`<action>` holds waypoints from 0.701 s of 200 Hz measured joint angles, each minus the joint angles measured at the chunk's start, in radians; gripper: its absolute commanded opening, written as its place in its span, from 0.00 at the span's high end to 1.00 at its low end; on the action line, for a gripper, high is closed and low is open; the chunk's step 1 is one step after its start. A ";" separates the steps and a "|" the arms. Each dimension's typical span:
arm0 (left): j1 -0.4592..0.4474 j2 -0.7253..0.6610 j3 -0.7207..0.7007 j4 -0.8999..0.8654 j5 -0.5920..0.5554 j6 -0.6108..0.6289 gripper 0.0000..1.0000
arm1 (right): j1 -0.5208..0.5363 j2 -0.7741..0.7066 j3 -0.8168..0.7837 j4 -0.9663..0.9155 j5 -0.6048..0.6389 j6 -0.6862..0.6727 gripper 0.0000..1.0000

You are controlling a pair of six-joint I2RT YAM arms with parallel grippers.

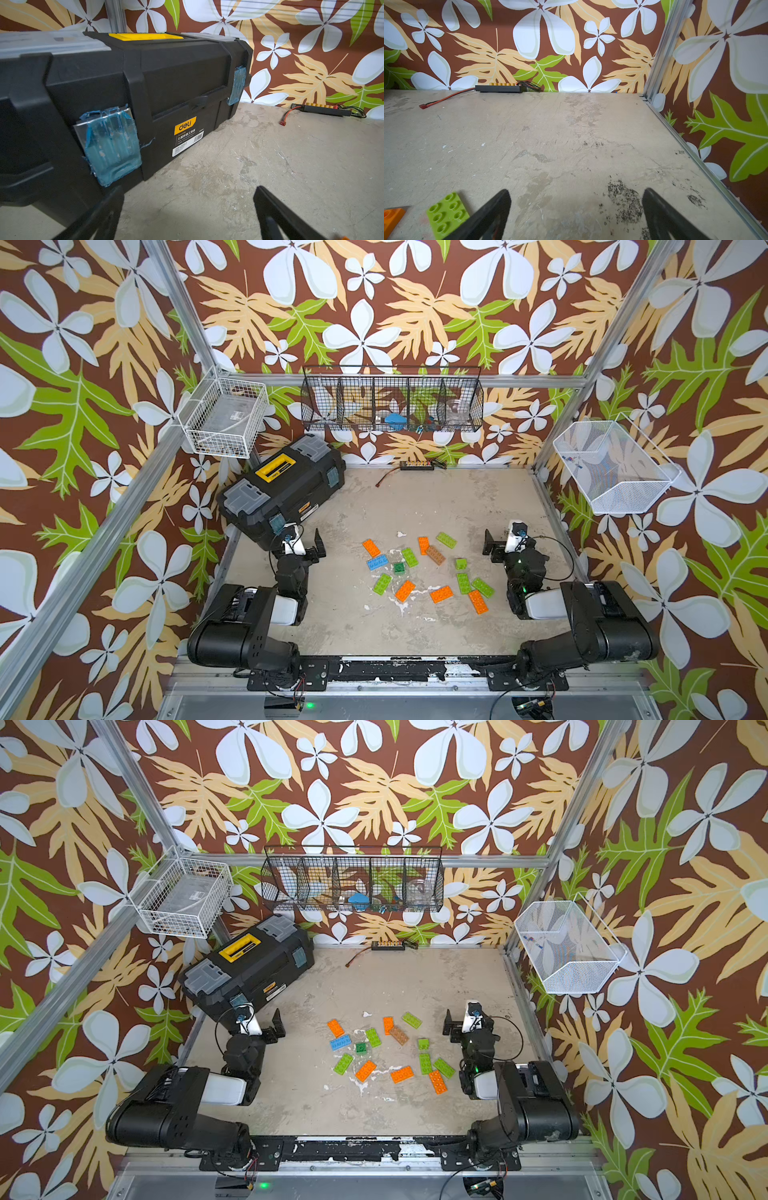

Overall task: Assemble a small pinwheel with lego
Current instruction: Adjust the lego brick at the center of the board.

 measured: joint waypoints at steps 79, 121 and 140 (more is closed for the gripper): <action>0.000 0.000 0.000 0.000 0.000 0.000 0.00 | -0.059 0.000 -0.023 0.015 -0.086 0.015 0.00; 0.000 0.000 0.000 0.000 0.000 0.000 0.00 | -0.061 0.000 -0.026 0.029 -0.109 0.027 0.00; -0.010 -0.018 -0.013 0.002 -0.017 0.000 0.00 | -0.064 -0.003 -0.031 0.039 -0.120 0.028 0.00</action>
